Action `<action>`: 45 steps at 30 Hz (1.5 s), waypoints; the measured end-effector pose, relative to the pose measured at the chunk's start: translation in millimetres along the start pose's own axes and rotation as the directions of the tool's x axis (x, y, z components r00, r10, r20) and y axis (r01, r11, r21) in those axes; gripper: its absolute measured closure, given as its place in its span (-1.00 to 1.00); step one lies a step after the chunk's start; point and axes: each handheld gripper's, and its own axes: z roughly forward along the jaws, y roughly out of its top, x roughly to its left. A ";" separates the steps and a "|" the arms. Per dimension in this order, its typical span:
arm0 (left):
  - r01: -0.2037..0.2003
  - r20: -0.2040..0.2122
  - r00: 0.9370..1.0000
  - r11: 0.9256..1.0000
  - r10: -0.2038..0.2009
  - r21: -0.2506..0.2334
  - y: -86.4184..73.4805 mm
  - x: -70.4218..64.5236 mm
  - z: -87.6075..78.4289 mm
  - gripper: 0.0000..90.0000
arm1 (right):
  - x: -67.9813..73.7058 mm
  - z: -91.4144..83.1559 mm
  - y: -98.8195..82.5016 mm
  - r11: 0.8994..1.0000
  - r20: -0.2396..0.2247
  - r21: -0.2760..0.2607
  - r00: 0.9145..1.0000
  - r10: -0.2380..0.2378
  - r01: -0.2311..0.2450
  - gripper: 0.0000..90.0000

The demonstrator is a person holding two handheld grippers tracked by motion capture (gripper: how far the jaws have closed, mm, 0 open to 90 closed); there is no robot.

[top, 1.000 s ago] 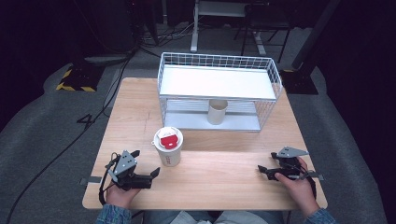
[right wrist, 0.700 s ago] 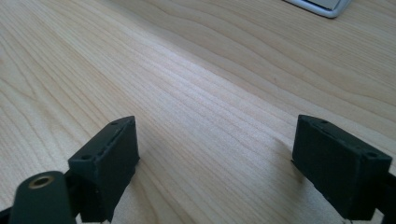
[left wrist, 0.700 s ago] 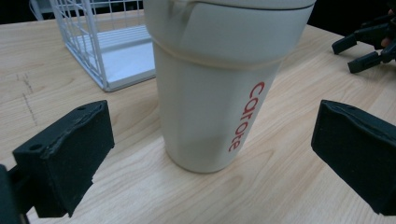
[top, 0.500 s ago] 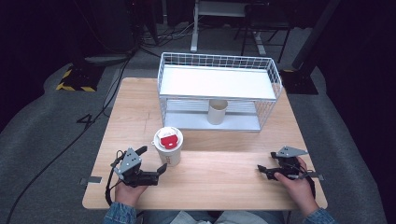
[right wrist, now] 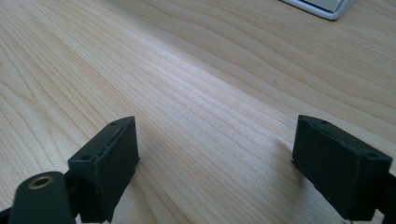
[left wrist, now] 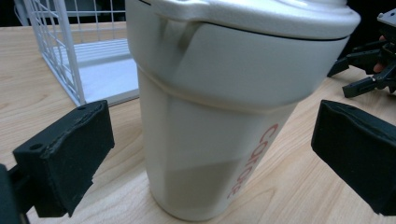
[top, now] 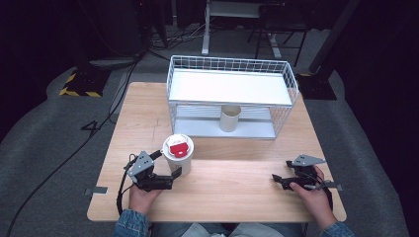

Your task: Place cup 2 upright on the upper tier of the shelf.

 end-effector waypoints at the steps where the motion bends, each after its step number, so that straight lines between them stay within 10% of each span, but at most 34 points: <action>1: -0.003 0.004 1.000 1.000 0.003 -0.003 0.7 -0.1 2.3 -1.00 | 0.0 0.0 0.0 1.000 0.000 0.000 1.000 0.000 0.000 -0.67; 29: -0.020 -0.021 1.000 0.999 0.021 0.051 -0.9 -2.6 36.5 -0.80 | -0.6 -0.8 -0.9 1.000 0.002 -0.004 1.000 -0.001 0.001 -0.66; 45: -0.045 -0.037 0.998 0.999 0.045 0.002 -7.3 -4.8 36.0 -0.75 | -0.5 -0.8 -0.9 1.000 0.003 -0.003 1.000 -0.002 0.002 -0.66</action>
